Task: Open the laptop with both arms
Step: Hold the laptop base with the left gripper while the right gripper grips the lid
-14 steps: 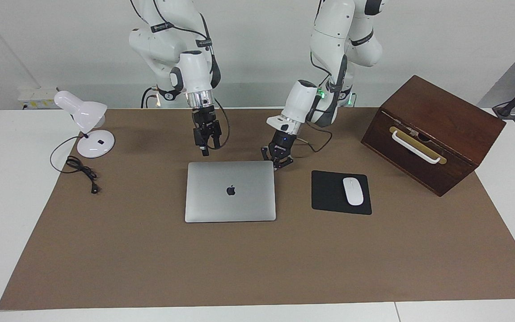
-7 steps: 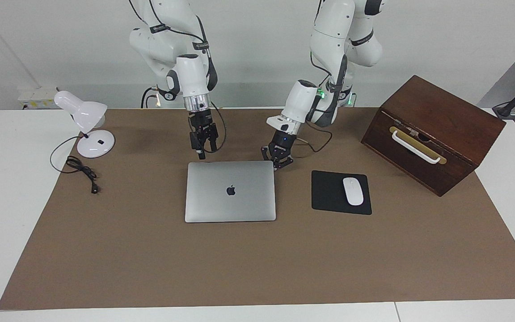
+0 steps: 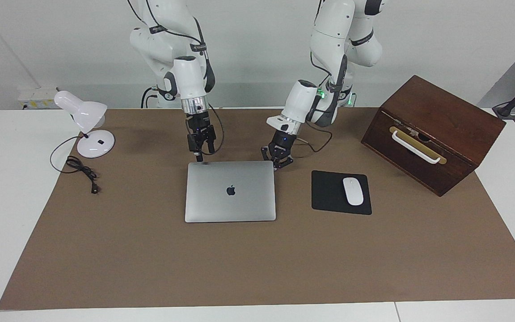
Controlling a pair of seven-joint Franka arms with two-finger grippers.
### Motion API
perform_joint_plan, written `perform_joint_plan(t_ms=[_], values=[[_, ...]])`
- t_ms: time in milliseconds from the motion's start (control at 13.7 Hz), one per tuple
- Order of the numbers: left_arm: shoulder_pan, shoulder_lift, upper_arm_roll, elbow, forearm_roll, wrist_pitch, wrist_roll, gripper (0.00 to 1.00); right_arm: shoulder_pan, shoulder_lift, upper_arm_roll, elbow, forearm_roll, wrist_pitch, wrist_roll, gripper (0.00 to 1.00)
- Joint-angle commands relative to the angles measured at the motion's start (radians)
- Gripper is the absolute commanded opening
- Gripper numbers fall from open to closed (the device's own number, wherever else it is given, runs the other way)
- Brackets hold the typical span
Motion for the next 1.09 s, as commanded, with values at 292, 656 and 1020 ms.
perform_joint_plan(t_ms=[292,656,1020], values=[[-0.013,0.045,0.007,0.018,-0.017,0.012,0.018,0.00,-0.077,0.082,0.011,0.030,-0.024,0.049,-0.110,1.00],[-0.013,0.045,0.007,0.017,-0.017,0.012,0.018,0.00,-0.109,0.118,0.010,0.055,-0.024,0.051,-0.173,1.00],[-0.013,0.045,0.007,0.018,-0.017,0.012,0.018,0.00,-0.120,0.119,0.010,0.061,-0.024,0.048,-0.233,1.00]])
